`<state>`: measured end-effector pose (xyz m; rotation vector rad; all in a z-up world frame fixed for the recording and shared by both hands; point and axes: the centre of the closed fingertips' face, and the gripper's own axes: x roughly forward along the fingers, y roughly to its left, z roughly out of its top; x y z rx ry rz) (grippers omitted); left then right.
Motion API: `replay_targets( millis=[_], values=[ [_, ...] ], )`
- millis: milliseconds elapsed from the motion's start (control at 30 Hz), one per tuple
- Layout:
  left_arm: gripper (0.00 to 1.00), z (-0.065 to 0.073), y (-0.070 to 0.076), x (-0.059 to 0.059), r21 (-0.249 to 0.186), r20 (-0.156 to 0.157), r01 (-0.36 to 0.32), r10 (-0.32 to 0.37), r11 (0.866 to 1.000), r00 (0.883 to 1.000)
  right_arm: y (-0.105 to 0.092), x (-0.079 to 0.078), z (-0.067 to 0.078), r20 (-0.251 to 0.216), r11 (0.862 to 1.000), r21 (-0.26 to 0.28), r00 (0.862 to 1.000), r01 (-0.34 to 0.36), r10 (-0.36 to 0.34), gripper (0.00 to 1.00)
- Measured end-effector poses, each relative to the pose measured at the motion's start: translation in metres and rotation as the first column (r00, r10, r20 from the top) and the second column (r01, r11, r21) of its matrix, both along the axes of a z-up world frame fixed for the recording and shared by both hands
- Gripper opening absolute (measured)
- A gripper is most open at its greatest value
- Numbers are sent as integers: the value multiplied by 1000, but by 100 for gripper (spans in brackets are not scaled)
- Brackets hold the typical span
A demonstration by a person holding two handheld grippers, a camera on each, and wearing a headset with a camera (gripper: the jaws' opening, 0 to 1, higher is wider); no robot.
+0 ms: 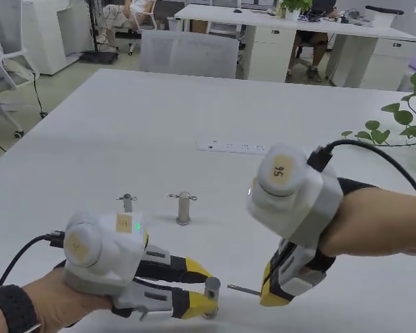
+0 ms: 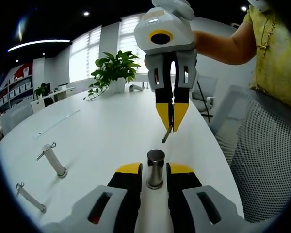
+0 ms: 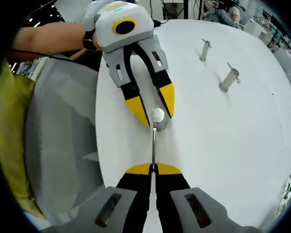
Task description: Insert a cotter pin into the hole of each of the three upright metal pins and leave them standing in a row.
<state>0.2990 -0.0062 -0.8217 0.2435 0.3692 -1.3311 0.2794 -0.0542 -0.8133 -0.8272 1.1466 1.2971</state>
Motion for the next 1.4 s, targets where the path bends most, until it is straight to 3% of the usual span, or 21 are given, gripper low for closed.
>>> replay_targets(
  millis=[433,1400],
  values=[
    [14,-6,-3,-1,5,-11,8,-8,1000,1000,4,0,-9,-15,1000,0,1000,9,-9,3],
    [12,-8,-6,1,1,15,25,-25,1000,1000,7,3,-12,-17,1000,-16,1000,13,-14,3]
  ],
)
